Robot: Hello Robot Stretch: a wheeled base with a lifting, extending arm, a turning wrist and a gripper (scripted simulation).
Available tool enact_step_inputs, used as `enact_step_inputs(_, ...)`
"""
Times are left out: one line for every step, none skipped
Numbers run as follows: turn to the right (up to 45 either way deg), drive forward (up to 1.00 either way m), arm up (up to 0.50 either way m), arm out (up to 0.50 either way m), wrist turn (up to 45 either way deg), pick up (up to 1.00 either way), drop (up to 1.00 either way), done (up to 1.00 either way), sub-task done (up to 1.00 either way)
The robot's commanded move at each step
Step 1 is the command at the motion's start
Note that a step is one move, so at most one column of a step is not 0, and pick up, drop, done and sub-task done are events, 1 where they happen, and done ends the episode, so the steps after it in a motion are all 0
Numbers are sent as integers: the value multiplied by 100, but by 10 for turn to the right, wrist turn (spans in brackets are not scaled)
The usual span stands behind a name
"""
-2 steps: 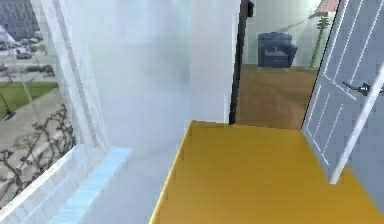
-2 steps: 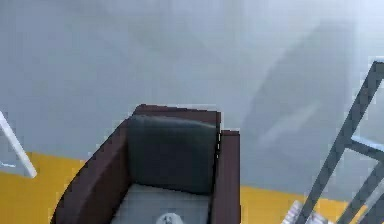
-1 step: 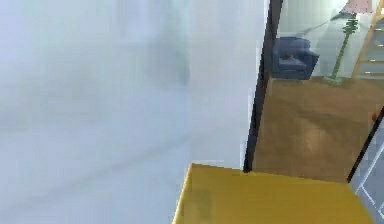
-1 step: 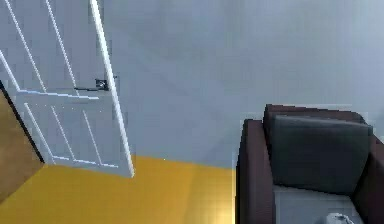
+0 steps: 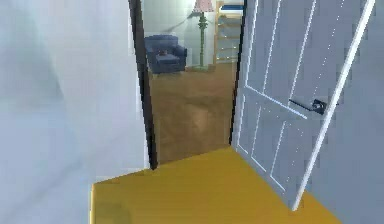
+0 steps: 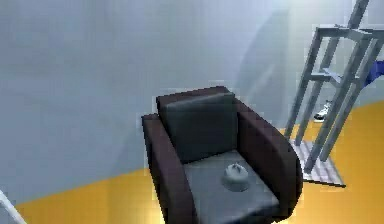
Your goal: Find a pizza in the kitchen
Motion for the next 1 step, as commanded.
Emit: enact_step_inputs(0, 100, 0, 0, 0, 0, 0, 0, 0)
